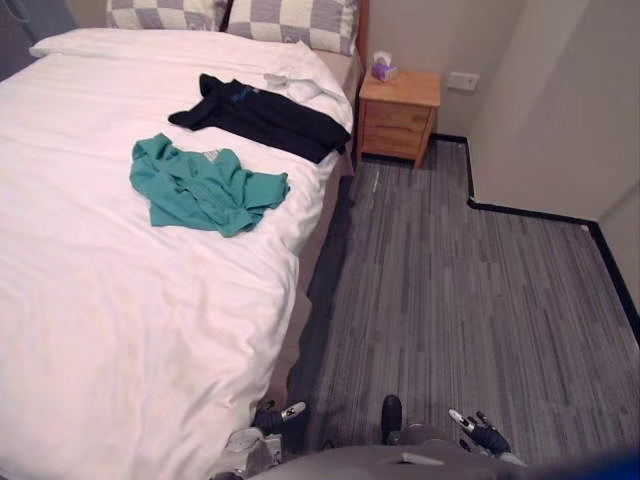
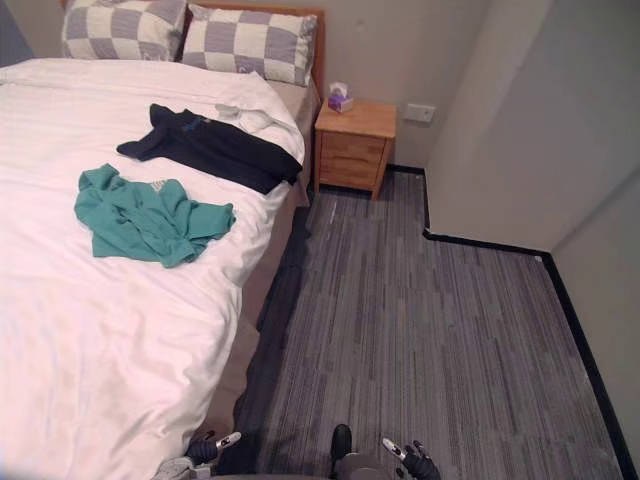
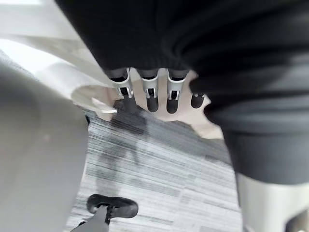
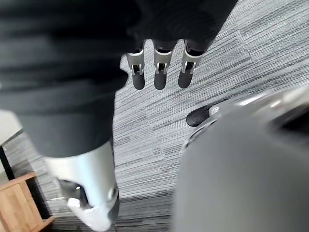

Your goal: Tidy the bed and pick cloth on bed and put in laundry

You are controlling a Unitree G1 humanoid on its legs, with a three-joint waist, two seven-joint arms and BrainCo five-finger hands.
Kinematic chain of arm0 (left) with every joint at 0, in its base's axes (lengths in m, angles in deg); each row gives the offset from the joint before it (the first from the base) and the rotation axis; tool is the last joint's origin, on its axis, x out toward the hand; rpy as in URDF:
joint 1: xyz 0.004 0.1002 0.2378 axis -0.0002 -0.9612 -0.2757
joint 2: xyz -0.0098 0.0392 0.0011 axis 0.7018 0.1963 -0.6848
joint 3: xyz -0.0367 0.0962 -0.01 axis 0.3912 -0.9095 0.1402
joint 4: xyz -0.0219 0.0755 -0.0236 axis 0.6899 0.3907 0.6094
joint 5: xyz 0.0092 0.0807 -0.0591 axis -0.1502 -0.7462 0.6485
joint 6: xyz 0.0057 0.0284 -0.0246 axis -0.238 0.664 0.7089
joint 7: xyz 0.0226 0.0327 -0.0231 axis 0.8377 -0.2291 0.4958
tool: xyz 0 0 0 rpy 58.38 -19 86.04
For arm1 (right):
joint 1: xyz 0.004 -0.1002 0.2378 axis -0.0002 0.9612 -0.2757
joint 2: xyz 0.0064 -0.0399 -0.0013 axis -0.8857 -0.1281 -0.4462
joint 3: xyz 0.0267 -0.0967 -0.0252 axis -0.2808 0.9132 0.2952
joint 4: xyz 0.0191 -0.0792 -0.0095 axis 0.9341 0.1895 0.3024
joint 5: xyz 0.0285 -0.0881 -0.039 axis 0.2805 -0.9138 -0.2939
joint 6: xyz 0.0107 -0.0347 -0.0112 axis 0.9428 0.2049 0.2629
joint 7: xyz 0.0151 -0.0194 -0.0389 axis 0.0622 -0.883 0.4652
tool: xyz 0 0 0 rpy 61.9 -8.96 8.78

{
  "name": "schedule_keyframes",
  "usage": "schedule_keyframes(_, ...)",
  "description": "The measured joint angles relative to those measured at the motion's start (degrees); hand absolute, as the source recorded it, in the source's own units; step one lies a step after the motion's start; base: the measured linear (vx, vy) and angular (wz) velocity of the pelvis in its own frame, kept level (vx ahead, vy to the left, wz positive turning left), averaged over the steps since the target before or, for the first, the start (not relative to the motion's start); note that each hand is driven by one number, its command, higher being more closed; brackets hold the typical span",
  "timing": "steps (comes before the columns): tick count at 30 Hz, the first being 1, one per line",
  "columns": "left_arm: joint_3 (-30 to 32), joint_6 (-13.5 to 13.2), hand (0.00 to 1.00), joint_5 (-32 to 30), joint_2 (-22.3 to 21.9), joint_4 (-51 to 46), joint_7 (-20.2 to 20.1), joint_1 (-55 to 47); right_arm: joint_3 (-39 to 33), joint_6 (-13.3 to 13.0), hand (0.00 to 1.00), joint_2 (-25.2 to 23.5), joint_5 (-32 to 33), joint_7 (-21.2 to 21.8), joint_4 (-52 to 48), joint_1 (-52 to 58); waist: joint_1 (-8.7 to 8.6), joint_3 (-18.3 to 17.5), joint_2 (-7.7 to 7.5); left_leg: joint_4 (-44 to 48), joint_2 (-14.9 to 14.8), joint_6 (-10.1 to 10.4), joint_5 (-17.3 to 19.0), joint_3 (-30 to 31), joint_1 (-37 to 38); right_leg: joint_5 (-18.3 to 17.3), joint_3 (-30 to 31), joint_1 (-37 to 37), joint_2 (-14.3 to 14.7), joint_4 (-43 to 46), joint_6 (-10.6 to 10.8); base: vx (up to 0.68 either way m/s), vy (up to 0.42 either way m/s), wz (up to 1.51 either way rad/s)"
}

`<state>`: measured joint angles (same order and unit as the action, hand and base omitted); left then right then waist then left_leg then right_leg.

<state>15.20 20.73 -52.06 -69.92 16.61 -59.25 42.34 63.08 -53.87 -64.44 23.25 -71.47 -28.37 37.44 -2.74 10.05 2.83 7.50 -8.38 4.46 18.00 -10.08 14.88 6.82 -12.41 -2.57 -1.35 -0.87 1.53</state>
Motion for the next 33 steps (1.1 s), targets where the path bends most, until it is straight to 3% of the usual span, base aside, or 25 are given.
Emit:
schedule_keyframes(3,-0.1,-2.8,0.0,-1.4,0.1,0.0,0.9,-0.5,0.0,-5.1,0.0,-1.0,3.3,2.3,-0.5,1.6,-0.49,0.2,0.04,0.3,-1.0,0.8,0.5,-3.9,0.2,-3.1,0.8,-3.0,0.4,5.6,-0.2,0.02,-0.007,-0.16)
schedule_keyframes(6,-0.2,-4.2,0.0,-3.6,0.3,-0.6,1.1,-0.4,0.1,-7.6,0.0,-1.2,3.6,3.3,-0.5,1.6,-0.86,0.3,0.51,0.1,-2.7,2.2,1.4,-7.6,0.3,-4.3,1.1,-4.4,1.9,7.0,-1.8,0.01,-0.054,-0.36)
schedule_keyframes(9,-0.2,-4.6,0.0,-3.4,1.0,-0.9,1.7,-1.3,0.4,-8.9,0.0,-1.2,3.0,3.8,-1.1,1.4,-0.91,0.3,0.83,2.4,-5.7,6.1,2.7,-12.8,1.2,-10.3,-2.0,-8.8,3.5,17.1,-3.6,0.12,-0.118,-0.76)
schedule_keyframes(11,-0.1,-4.7,0.0,-3.4,2.4,-1.1,2.5,-1.5,1.2,-9.0,0.0,-1.3,1.4,4.1,-0.8,1.5,-1.37,0.5,-0.93,14.9,-7.3,8.6,1.2,-14.8,-2.1,-13.9,-0.9,-9.2,3.5,20.9,-5.3,0.2,-0.166,-0.65)
schedule_keyframes(12,0.3,-4.8,0.0,-3.2,2.1,-1.6,3.0,-2.0,0.9,-9.1,0.0,-0.8,0.1,4.2,-0.9,1.6,-1.4,0.5,-1.15,26.9,-9.1,4.4,-2.7,-13.3,-6.6,-15.2,0.6,-8.6,3.7,21.5,-6.1,0.23,-0.282,-0.71)
schedule_keyframes(13,1.5,-5.5,0.0,-2.7,1.1,-3.2,3.7,-2.4,1.0,-9.1,0.0,-0.3,-0.4,4.2,-1.1,1.5,-1.15,0.5,-1.31,39.6,-10.6,-1.9,-10.6,-8.9,-13.1,-16.0,3.1,-7.5,4.5,21.3,-7.0,0.34,-0.305,-0.94)
schedule_keyframes(14,2.8,-6.4,0.0,-2.3,0.3,-3.7,3.8,-2.6,1.2,-9.1,0.0,-0.2,-0.7,4.2,-1.5,1.6,-0.95,0.9,-0.64,47.8,-10.7,-2.2,-12.5,-4.3,-17.7,-16.5,5.4,-6.8,5.6,20.9,-7.8,0.27,-0.156,-1.18)
schedule_keyframes(15,3.6,-7.4,0.0,-2.2,-0.9,-4.6,3.8,-2.6,1.1,-9.1,0.0,0.2,-0.7,4.2,-2.1,0.9,-0.38,1.8,1.02,56.1,-9.6,-1.1,-9.2,1.3,-23.4,-17.5,7.2,-5.1,7.3,20.9,-9.3,0.29,-0.09,-0.99)
schedule_keyframes(17,3.4,-8.6,0.0,-2.2,-1.0,-5.7,3.7,-2.7,0.5,-8.8,0.0,0.1,-0.7,4.2,-2.1,0.3,-0.21,2.6,1.14,60.8,-5.5,-0.4,-5.8,6.8,-28.5,-18.3,9.7,-0.8,8.9,20.3,-10.1,0.36,-0.131,-0.85)
schedule_keyframes(18,3.3,-9.1,0.0,-2.2,-0.9,-6.5,3.7,-2.8,0.6,-8.7,0.0,-0.2,-0.7,4.3,-2.0,0.2,0.33,2.7,0.49,59.1,-2.7,-0.6,-3.9,7.6,-30.2,-18.7,11.5,2.5,9.4,18.8,-9.8,0.33,-0.116,-0.77)
schedule_keyframes(19,3.3,-9.5,0.0,-2.2,-0.9,-7.0,3.7,-2.8,0.6,-8.7,0.0,-1.0,-0.7,4.4,-2.1,0.0,0.56,2.8,0.01,57.2,-1.8,-0.9,-3.1,7.1,-30.9,-18.9,12.3,3.9,9.5,18.1,-9.4,0.33,-0.088,-0.78)
schedule_keyframes(21,3.3,-9.8,0.0,-2.1,-1.1,-8.2,3.8,-2.9,0.7,-8.8,0.0,-1.6,-0.8,4.5,-2.5,-1.0,0.67,2.6,-1.31,47.4,0.5,-1.6,-1.6,3.0,-32.4,-19.2,15.0,7.3,9.6,15.1,-8.0,0.31,-0.044,-0.63)
schedule_keyframes(22,3.3,-9.8,0.0,-1.7,-1.6,-8.8,3.9,-3.0,1.3,-8.9,0.0,-2.3,-1.6,4.8,-4.1,-1.6,0.8,2.4,-1.63,37.8,1.3,-1.9,-1.7,-0.6,-32.7,-20.2,16.3,8.9,9.4,12.9,-6.2,0.37,0.036,-0.64)
schedule_keyframes(23,3.1,-9.7,0.0,-0.7,-2.1,-8.9,4.3,-3.1,1.9,-9.2,0.0,-2.9,-2.1,5.2,-5.0,-1.7,1.2,2.2,-1.5,27.6,1.6,-2.5,-3.3,-3.6,-32.1,-23.2,11.5,9.2,7.1,13.1,-5.0,0.38,0.08,-0.7)
schedule_keyframes(24,3.2,-9.6,0.0,0.0,-2.1,-8.9,4.5,-3.1,2.4,-9.3,0.0,-3.0,-2.3,5.3,-5.5,-1.6,1.67,2.2,-1.49,22.9,1.5,-2.6,-4.8,-5.1,-31.5,-23.0,9.2,9.5,6.1,13.5,-4.5,0.42,0.125,-0.48)
schedule_keyframes(26,3.0,-8.4,0.0,2.0,-1.9,-8.7,4.9,-2.9,2.5,-9.4,0.0,-4.2,-3.8,5.3,-5.5,-0.2,2.26,2.0,-2.01,11.6,1.6,-3.8,-11.3,-12.0,-29.4,-24.3,9.2,13.7,5.5,12.7,-3.4,0.54,0.135,-0.19)
schedule_keyframes(27,2.9,-8.2,0.0,2.3,-1.8,-8.7,4.9,-2.9,2.5,-9.4,0.0,-4.2,-4.4,5.3,-5.4,0.1,2.43,1.7,-2.32,10.3,1.7,-4.1,-12.9,-14.0,-28.9,-24.4,9.1,15.0,5.0,11.8,-3.2,0.54,0.119,-0.2)
schedule_keyframes(28,2.0,-7.8,0.0,2.3,-1.4,-8.5,4.9,-2.9,2.5,-9.4,0.0,-4.3,-4.9,5.3,-5.3,0.3,2.76,1.0,-2.78,9.1,1.8,-5.5,-16.0,-17.9,-27.7,-24.6,8.8,17.3,3.7,9.8,-2.8,0.68,0.192,-0.12)
schedule_keyframes(29,1.4,-7.1,0.0,2.2,-0.7,-6.9,4.9,-2.7,2.4,-9.4,0.0,-4.3,-5.4,5.1,-4.6,0.3,2.51,-0.2,-3.37,8.9,3.5,-9.2,-15.2,-19.8,-27.3,-24.7,8.3,18.1,1.8,8.9,-2.5,0.59,0.175,-0.04)
schedule_keyframes(31,0.0,-6.4,0.0,2.3,-0.2,-5.3,5.0,-2.4,2.4,-9.3,0.0,-4.0,-5.8,4.6,-3.8,0.1,2.05,-1.9,-2.91,9.0,5.4,-12.3,-12.5,-19.5,-26.8,-23.4,7.4,17.7,0.1,10.3,-0.3,0.65,0.224,0.16)
schedule_keyframes(33,-0.2,-5.3,0.0,2.0,0.4,-4.9,5.8,-2.4,1.8,-8.6,0.0,-4.6,-6.3,4.6,-2.2,0.1,2.05,-2.2,-3.63,10.0,7.6,-13.7,-9.6,-18.3,-24.2,-22.1,5.0,14.3,-1.9,23.8,1.8,0.63,0.245,0.45)
